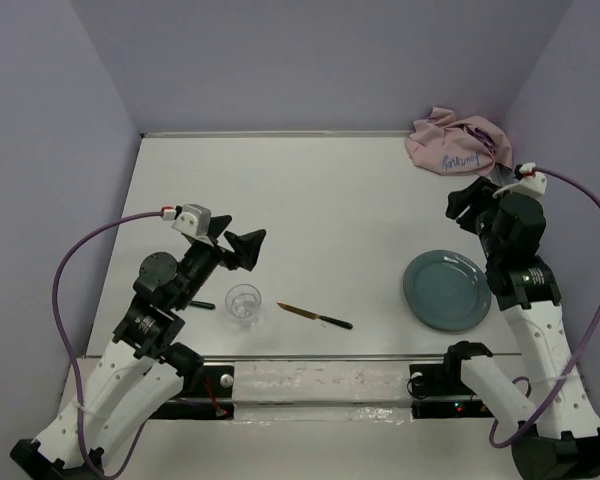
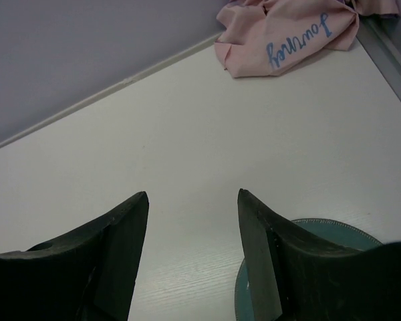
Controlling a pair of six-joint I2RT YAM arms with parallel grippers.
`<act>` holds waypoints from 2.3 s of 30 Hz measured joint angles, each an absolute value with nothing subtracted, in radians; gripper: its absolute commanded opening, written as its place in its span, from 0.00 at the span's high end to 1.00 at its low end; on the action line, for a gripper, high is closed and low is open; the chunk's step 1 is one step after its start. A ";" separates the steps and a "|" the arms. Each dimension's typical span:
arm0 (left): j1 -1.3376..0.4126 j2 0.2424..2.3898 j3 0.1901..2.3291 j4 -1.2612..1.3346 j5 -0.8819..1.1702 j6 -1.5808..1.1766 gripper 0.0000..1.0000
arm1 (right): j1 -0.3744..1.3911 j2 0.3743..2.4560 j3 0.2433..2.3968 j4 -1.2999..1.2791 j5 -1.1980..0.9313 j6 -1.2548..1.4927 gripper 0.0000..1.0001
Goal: Set the dinner table for one person
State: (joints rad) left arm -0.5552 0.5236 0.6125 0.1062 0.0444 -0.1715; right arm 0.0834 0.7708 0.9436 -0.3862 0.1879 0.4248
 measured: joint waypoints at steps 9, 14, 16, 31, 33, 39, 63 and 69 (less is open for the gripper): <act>-0.556 0.544 0.616 0.103 0.052 -0.171 0.01 | 0.083 0.885 0.944 -0.375 0.241 0.422 0.39; -0.561 0.546 0.616 0.104 0.053 -0.171 0.01 | 0.083 1.049 0.956 -0.325 0.267 0.424 0.42; -0.563 0.546 0.616 0.104 0.051 -0.172 0.01 | 0.083 1.120 0.974 -0.306 0.292 0.422 0.43; -0.573 0.595 0.618 0.097 -0.038 -0.170 0.06 | -0.038 1.940 1.454 -0.109 0.382 0.411 0.29; -0.572 0.603 0.618 0.097 -0.044 -0.167 0.07 | -0.051 2.047 1.560 -0.125 0.382 0.413 0.23; -0.566 0.636 0.618 0.097 -0.054 -0.162 0.09 | -0.072 2.306 1.842 -0.164 0.348 0.415 0.19; -0.508 0.695 0.638 0.085 -0.068 -0.183 0.27 | 0.173 1.881 1.703 -0.068 -0.057 0.338 0.93; -0.495 0.722 0.680 0.067 -0.121 -0.228 0.28 | 0.411 1.792 1.453 0.051 -0.196 0.382 0.23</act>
State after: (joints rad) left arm -0.4950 0.7216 0.6796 0.0666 -0.1207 -0.2279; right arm 0.4107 1.7916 1.4528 0.0509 -0.1959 0.3820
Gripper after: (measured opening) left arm 0.723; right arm 0.545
